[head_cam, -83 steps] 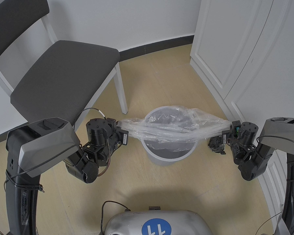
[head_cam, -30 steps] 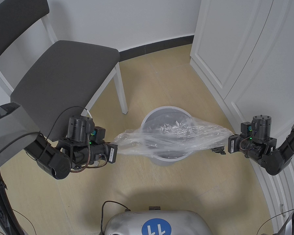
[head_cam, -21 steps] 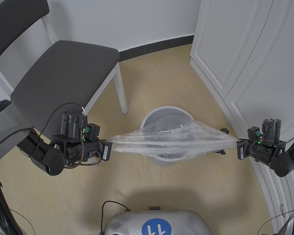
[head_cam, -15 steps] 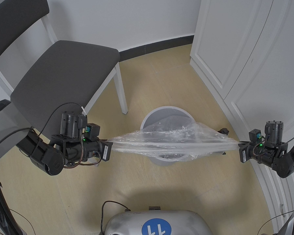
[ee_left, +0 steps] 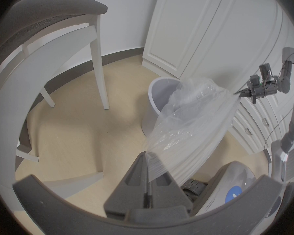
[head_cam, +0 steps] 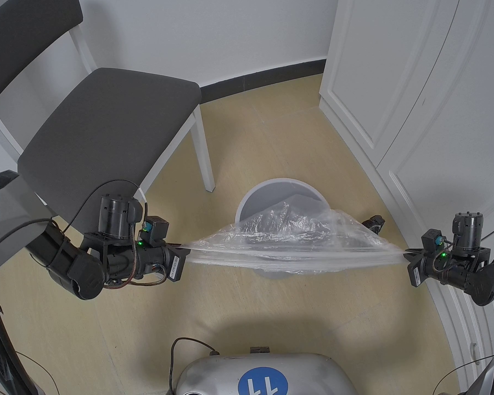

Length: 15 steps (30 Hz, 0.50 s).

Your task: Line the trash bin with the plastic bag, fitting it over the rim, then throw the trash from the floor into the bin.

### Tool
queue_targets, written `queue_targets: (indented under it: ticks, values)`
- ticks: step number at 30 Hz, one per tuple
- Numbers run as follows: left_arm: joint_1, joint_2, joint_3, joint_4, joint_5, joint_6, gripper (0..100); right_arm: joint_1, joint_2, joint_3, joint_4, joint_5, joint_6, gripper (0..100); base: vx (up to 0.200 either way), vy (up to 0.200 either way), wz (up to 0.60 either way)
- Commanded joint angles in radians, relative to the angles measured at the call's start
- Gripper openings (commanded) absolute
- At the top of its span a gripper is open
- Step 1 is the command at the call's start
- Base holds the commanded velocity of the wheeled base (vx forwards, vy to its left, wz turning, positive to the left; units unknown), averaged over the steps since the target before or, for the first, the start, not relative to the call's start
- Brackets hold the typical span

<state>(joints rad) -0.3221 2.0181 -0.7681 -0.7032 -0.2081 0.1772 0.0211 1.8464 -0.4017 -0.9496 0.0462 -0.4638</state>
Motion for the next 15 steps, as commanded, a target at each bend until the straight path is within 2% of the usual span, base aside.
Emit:
queue_targets:
  ticks: [1,8,10,15]
  values:
    - [0.006,0.002,0.018,-0.007,-0.010,0.018,0,0.000,-0.009,0.034,0.000,0.015,-0.032,0,0.000,0.000,0.00]
    - [0.006,0.007,0.029,-0.010,-0.010,0.024,0,0.007,0.002,0.070,0.000,0.031,-0.096,0,0.000,0.000,0.00]
    - [0.006,0.010,0.036,-0.007,-0.020,0.042,0,-0.003,0.005,0.087,0.000,0.061,-0.156,0,0.000,0.000,0.00]
    - [0.006,0.027,0.049,-0.004,-0.036,0.085,0,-0.013,0.005,0.104,0.002,0.077,-0.203,0,0.000,0.000,0.00]
